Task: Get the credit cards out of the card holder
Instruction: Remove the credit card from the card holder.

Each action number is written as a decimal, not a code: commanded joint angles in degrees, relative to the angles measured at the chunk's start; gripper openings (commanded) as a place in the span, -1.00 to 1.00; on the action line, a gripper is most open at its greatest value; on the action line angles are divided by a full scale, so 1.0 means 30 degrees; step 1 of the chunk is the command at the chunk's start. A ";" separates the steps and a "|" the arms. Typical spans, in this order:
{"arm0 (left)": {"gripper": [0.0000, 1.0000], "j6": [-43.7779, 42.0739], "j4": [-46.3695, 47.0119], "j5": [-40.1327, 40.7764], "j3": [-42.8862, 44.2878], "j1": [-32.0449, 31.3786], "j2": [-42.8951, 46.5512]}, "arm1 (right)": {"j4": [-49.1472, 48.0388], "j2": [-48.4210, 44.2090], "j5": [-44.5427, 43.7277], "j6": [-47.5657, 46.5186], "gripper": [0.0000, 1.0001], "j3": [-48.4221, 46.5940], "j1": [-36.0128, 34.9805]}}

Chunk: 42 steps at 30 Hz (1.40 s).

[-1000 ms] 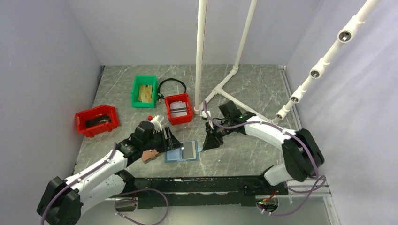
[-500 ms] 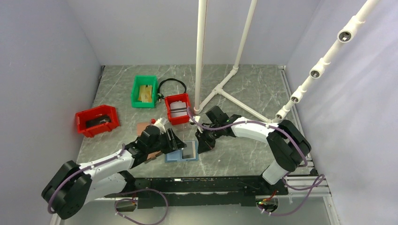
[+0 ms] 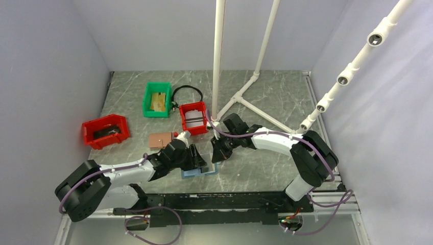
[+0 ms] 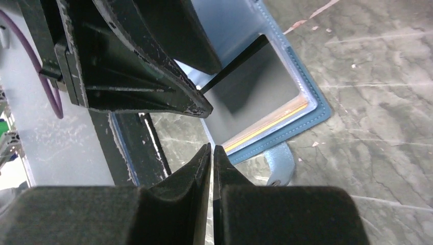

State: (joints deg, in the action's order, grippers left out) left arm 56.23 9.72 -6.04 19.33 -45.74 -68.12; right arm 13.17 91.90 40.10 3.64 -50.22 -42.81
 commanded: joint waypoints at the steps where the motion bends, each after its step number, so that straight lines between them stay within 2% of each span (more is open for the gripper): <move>1: 0.00 -0.0278 0.0661 0.0650 0.0636 -0.0296 -0.1085 | -0.0974 0.0149 -0.2052 0.0944 -0.85 -0.0340 -0.0115; 4: -0.03 -0.0214 0.1677 0.0084 0.0805 -0.0433 -0.2249 | -0.0261 0.0871 -0.3747 0.0619 -0.88 -0.0780 -0.0110; 9: -0.04 0.0096 0.3301 -0.0159 0.0929 -0.0862 -0.3422 | -0.0122 0.1119 -0.3734 0.0561 -0.89 -0.0836 -0.0112; 23: -0.01 0.1036 0.2170 0.1866 -0.0147 -0.1210 -0.0835 | 0.1379 0.2813 -0.6010 -0.0005 -0.89 -0.1688 -0.0139; 37: -0.16 0.3531 0.7636 0.1300 -0.1260 -0.1172 -0.4439 | 0.2007 0.3481 -0.5573 -0.0299 -0.90 -0.2021 -0.0224; 42: -0.20 0.4989 0.4738 0.2863 -0.0804 -0.1175 -0.4643 | 0.2110 0.3530 -0.5363 -0.0375 -0.90 -0.2041 -0.0284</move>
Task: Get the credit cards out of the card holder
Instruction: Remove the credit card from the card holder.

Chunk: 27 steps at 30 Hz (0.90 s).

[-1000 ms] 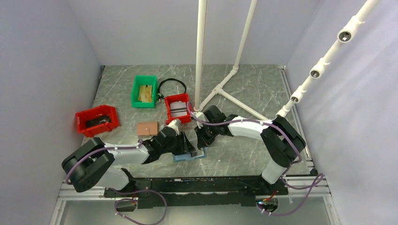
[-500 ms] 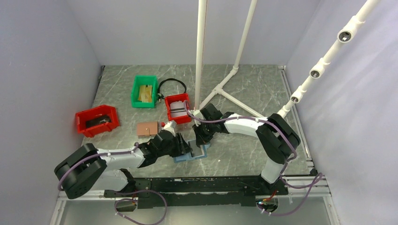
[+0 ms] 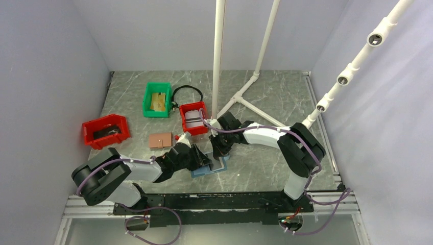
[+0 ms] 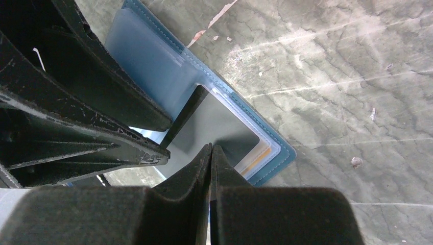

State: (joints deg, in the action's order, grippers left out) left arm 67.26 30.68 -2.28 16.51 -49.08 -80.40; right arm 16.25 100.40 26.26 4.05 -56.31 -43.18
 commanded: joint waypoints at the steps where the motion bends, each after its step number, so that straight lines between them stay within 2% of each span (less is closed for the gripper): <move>1: -0.19 0.1448 -0.3091 0.1853 0.0354 -0.0066 -0.0599 | 0.1109 0.0730 -0.0707 -0.0544 -0.90 -0.0015 -0.0182; 8: -0.13 0.1604 -0.8339 0.2986 0.2774 -0.0050 -0.1098 | 0.1175 0.0716 -0.0726 -0.0567 -0.90 -0.0060 -0.0255; 11: -0.16 0.1120 -0.9964 0.2646 0.4025 -0.0036 -0.1908 | 0.1230 0.0835 -0.0726 -0.0592 -0.90 -0.0088 -0.0283; 14: -0.28 0.0822 -0.9277 0.1885 0.4269 -0.0022 -0.2796 | 0.1262 0.0884 -0.0826 -0.0590 -0.90 -0.0125 -0.0314; 17: -0.44 0.0663 -0.6915 0.1455 0.3542 -0.0049 -0.3261 | 0.1306 0.0840 -0.0900 -0.0573 -0.90 -0.0147 -0.0314; 21: -0.95 0.0371 -0.4208 0.1407 0.2333 -0.0025 -0.3366 | 0.1498 0.0757 -0.0858 -0.0653 -0.90 -0.0302 -0.0314; 22: -1.00 0.0254 -0.4280 0.1556 0.2247 -0.0040 -0.3327 | 0.1585 0.0621 -0.0887 -0.0759 -0.90 -0.0389 -0.0292; 27: -1.00 -0.0077 -0.4926 0.1794 0.2180 -0.0021 -0.3231 | 0.1511 -0.1173 -0.1167 -0.1171 -0.85 -0.0350 0.0224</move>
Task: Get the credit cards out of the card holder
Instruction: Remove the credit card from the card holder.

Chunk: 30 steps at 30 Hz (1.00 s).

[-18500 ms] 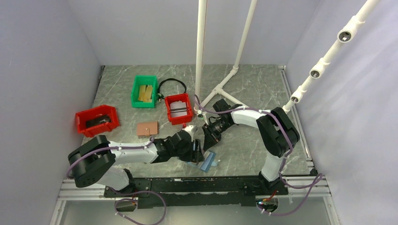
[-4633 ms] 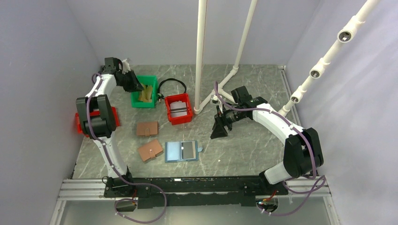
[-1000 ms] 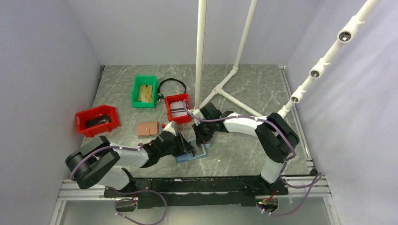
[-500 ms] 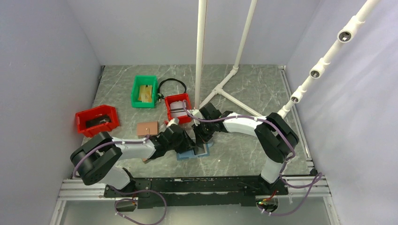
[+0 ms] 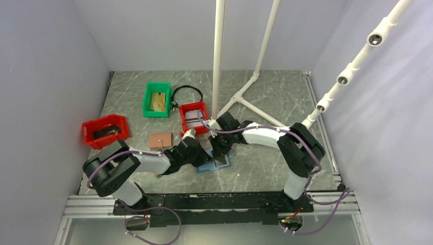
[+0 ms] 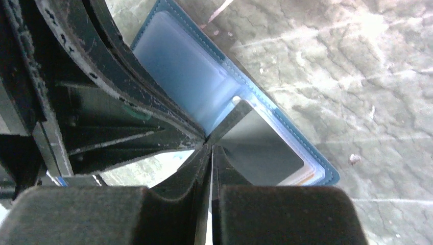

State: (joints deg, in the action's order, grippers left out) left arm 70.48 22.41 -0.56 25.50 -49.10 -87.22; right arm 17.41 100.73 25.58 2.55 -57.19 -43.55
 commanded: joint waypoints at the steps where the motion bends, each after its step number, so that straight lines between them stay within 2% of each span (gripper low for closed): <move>1: -1.00 -0.1126 -0.2037 0.1208 -0.0906 -0.0018 -0.0956 | 0.1175 -0.1506 -0.0925 -0.0672 -0.83 -0.0067 0.0576; 7: -1.00 -0.1243 -0.1709 0.0965 -0.0912 -0.0039 -0.1016 | 0.1609 -0.1859 -0.0410 -0.0673 -0.71 0.0020 0.1960; 12: -1.00 -0.1312 -0.1249 0.0749 -0.1094 -0.0010 -0.0780 | 0.1982 -0.1337 -0.0502 -0.1139 -0.58 0.0038 0.2065; 17: -0.96 -0.1476 -0.1216 0.0582 -0.1124 -0.0025 -0.0282 | 0.2253 -0.0563 -0.0671 -0.0988 -0.56 -0.0104 0.2065; 19: -0.89 -0.1469 -0.0991 0.0469 -0.1208 -0.0013 -0.0156 | 0.2239 -0.0300 -0.0580 -0.0910 -0.56 -0.0092 0.2065; 23: -0.56 -0.1223 0.0124 0.0362 -0.1534 -0.0034 -0.0283 | 0.2491 0.0485 0.0165 -0.0878 -0.58 -0.0251 0.2065; 25: -0.46 -0.1122 0.0995 -0.0146 -0.1726 -0.0021 -0.0527 | 0.2541 0.0757 0.0750 -0.0874 -0.62 -0.0287 0.2065; 30: -0.38 -0.0498 0.3635 -0.0953 -0.2472 0.0132 -0.1546 | 0.2634 0.1369 0.1947 -0.0174 -0.70 -0.0383 0.2066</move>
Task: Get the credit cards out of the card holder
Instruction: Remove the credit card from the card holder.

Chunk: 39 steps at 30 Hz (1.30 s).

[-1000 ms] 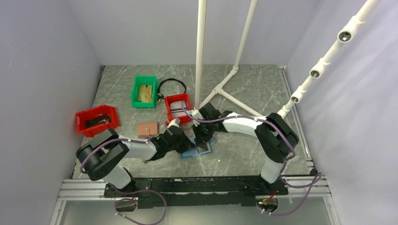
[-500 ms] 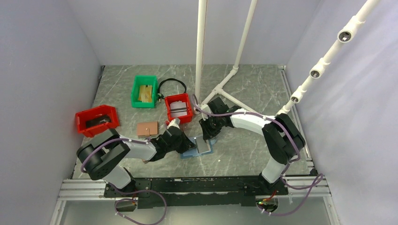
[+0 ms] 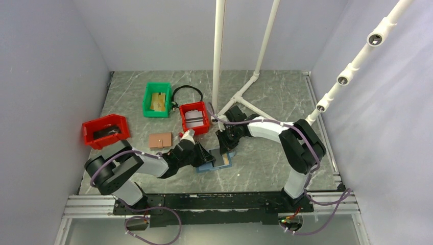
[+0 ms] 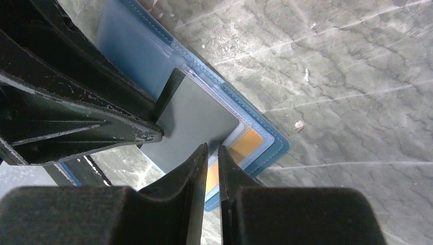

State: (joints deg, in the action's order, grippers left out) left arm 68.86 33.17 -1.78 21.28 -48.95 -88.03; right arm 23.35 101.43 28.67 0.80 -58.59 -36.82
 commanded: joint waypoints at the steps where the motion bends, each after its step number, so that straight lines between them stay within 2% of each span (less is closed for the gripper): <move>1: -0.36 0.0139 0.0557 -0.0684 -0.1223 0.0125 -0.1449 | 0.0689 0.1244 0.1030 0.0423 -0.71 0.0077 -0.0178; 5: -0.39 0.0530 0.1976 -0.0951 -0.1738 0.0229 -0.1906 | 0.0741 0.1460 0.0748 0.0380 -0.74 0.0047 -0.0178; 8: -0.67 0.0730 0.2594 -0.0809 -0.2011 0.0258 -0.1877 | 0.0766 0.1522 0.0505 0.0379 -0.74 0.0018 -0.0178; 10: -0.99 0.0660 0.2517 -0.0807 -0.2078 0.0315 -0.1690 | 0.0785 0.1551 0.0284 0.0352 -0.73 0.0017 -0.0178; 19: -1.00 -0.0114 0.0124 -0.0484 -0.2976 0.0739 0.1204 | 0.0887 0.1856 -0.1489 0.0210 -0.61 -0.0041 -0.0178; 23: -1.00 -0.0958 -0.0878 -0.1167 -0.3064 0.1041 0.2429 | 0.0997 0.2015 -0.1695 0.0119 -0.60 -0.0069 -0.0178; 33: -1.00 -0.2035 -0.1029 -0.3177 -0.3318 0.1895 0.3388 | 0.1056 0.2080 -0.1763 -0.0090 -0.57 -0.0070 -0.0178; 39: -1.00 -0.2843 -0.3353 -0.3652 -0.2885 0.2233 0.5072 | 0.1092 0.2131 -0.1676 -0.0090 -0.57 -0.0089 -0.0178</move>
State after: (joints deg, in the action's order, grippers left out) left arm 64.34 30.94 -10.24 12.97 -42.96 -76.23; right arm 22.96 104.27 32.03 3.05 -60.40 -37.89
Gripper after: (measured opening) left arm 0.012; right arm 0.207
